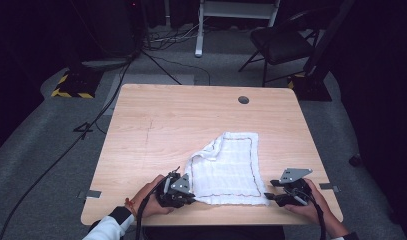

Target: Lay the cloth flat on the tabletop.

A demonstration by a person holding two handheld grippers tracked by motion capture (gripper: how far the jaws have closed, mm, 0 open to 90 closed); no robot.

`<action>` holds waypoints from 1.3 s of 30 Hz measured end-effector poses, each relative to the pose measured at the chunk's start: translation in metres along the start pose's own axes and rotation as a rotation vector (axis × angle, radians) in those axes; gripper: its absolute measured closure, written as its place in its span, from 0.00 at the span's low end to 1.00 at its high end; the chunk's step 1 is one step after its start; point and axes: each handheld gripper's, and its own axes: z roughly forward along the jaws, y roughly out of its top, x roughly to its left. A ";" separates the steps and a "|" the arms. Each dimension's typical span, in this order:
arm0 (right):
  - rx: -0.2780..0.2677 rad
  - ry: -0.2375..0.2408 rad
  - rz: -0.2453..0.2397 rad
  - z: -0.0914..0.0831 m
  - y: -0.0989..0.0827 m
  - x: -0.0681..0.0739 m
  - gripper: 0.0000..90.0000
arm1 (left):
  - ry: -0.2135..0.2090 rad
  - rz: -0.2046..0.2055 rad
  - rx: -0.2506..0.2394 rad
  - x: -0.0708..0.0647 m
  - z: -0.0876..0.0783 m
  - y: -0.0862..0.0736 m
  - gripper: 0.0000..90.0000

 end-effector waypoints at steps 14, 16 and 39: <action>-0.064 -0.044 0.016 -0.007 0.004 -0.009 0.50 | 0.192 -0.151 -0.148 0.028 -0.013 0.012 0.33; -0.083 -0.062 0.021 -0.008 0.010 -0.014 0.50 | 0.226 -0.148 -0.171 0.039 -0.015 0.019 0.31; -0.084 -0.209 0.256 0.080 0.101 -0.134 0.48 | 0.253 -0.033 -0.069 0.104 0.031 0.062 0.72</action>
